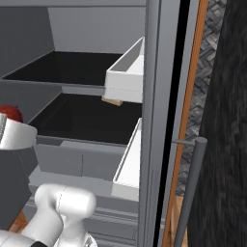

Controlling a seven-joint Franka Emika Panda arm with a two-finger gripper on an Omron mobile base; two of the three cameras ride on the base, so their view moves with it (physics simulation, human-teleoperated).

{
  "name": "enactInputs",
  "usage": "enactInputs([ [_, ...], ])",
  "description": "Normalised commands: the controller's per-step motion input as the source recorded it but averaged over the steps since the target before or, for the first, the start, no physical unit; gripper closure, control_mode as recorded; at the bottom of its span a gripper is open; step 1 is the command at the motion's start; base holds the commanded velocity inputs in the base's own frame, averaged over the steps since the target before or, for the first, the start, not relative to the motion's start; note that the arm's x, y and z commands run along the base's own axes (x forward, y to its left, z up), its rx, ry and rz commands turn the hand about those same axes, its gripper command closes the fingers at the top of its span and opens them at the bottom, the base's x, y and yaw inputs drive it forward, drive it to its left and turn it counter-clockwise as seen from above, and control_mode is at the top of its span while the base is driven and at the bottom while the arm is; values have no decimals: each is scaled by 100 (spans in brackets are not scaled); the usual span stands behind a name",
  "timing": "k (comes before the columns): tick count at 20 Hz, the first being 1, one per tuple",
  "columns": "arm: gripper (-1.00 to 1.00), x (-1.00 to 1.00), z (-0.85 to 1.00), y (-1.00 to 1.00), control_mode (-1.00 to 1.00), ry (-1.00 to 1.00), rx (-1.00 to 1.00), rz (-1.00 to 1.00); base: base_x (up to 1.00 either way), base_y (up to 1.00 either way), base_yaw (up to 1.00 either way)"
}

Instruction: Pick up the apple and mango from the fridge and place one fruit on each plate on the dining counter.

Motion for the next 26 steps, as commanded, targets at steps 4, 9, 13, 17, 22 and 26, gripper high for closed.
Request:
enactInputs([
  [4,100,-31,-9,0,100,-2,0,0,-28,3,0],
  [9,100,0,0,0,100,0,0,0,-84,2,0],
  [13,100,0,0,0,100,0,0,0,-100,3,2],
  [17,100,0,0,0,100,0,0,0,-100,14,9],
  [22,100,0,0,0,100,0,0,0,-90,35,26],
  [26,100,0,0,0,100,0,0,0,-81,43,45],
])
